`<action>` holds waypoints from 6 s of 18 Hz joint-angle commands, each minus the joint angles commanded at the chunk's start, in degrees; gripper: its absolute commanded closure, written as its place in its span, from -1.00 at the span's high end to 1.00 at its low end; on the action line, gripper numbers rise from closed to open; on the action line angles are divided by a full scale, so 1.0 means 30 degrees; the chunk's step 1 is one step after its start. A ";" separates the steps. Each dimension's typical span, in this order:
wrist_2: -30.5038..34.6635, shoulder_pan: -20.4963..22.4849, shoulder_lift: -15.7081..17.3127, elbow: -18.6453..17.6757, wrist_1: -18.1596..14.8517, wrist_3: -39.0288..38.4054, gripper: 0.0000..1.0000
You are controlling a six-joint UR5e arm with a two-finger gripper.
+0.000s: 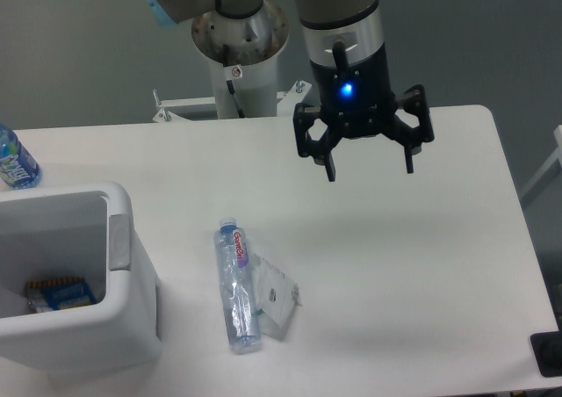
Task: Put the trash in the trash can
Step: 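Move the gripper down toward the clear plastic wrapper beside the bottle, then lower the gripper onto the clear wrapper and close on it, then lift the wrapper and carry it over the white bin, then open the gripper to drop the wrapper into the bin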
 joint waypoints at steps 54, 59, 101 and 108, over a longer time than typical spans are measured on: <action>-0.0206 -0.3516 -0.7296 -0.3633 0.4424 -0.5273 -1.00; -0.0351 -0.3428 -0.6798 -0.3662 0.4395 -0.5010 -1.00; -1.2480 -0.6416 -0.0645 -0.1143 0.4658 -1.2570 0.97; -1.2451 -0.6387 -0.0557 -0.1142 0.4776 -1.2539 1.00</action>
